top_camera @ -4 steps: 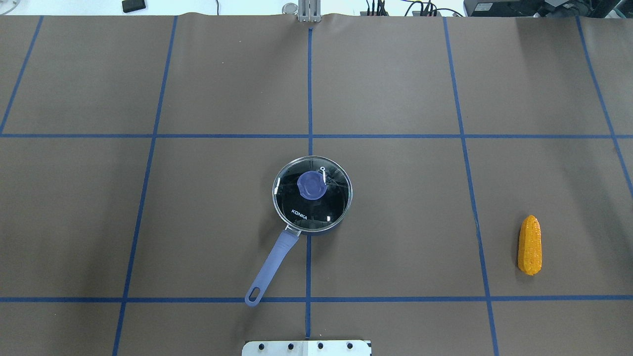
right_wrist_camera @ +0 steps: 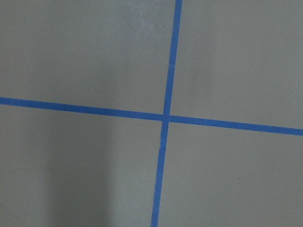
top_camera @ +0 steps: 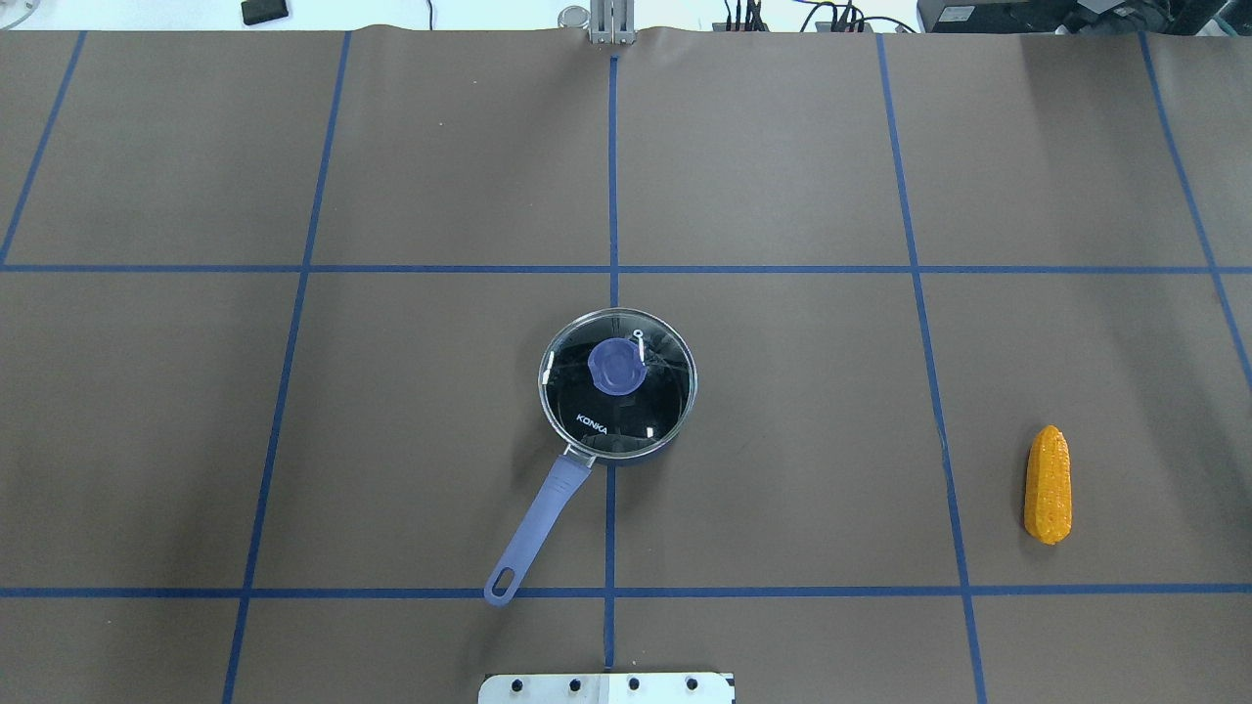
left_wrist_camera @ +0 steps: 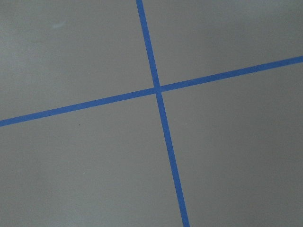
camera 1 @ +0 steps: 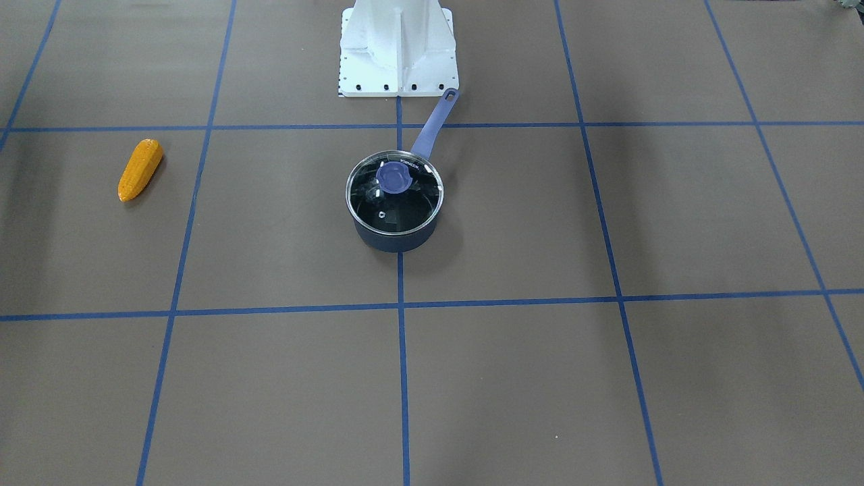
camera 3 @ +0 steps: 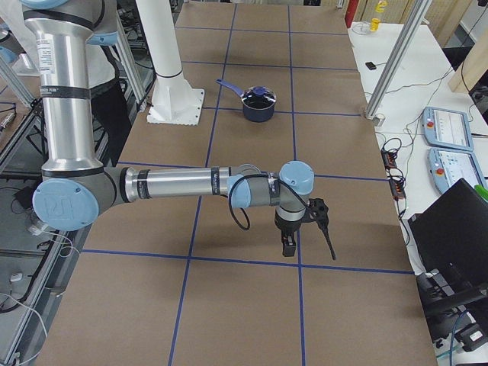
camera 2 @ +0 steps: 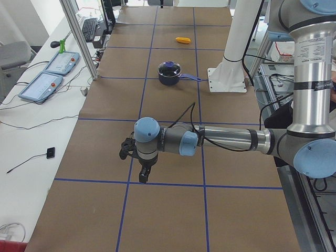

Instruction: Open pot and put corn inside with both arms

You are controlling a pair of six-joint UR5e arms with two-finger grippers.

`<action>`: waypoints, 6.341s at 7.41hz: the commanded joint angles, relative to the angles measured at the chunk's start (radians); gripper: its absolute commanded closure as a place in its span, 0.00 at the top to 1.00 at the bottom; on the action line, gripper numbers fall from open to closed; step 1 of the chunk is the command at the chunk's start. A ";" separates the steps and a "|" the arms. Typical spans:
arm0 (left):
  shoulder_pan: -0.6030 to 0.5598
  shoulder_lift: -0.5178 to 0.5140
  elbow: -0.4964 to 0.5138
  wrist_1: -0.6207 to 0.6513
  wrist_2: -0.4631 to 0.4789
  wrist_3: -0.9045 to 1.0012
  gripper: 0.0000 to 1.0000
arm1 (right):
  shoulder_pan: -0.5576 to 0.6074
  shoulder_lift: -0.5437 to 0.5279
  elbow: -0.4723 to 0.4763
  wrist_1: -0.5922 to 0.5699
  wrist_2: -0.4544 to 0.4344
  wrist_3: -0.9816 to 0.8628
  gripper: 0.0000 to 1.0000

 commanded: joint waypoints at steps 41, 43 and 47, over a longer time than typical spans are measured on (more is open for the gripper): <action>0.817 -0.678 -0.264 0.367 0.412 -0.875 0.14 | -0.267 0.025 0.121 0.356 -0.092 0.491 1.00; 0.703 -0.505 -0.297 0.274 0.325 -0.657 0.14 | -0.273 0.023 0.122 0.356 -0.091 0.502 1.00; 0.611 -0.158 -0.282 -0.007 0.215 -0.358 0.15 | -0.278 0.018 0.122 0.357 -0.092 0.502 1.00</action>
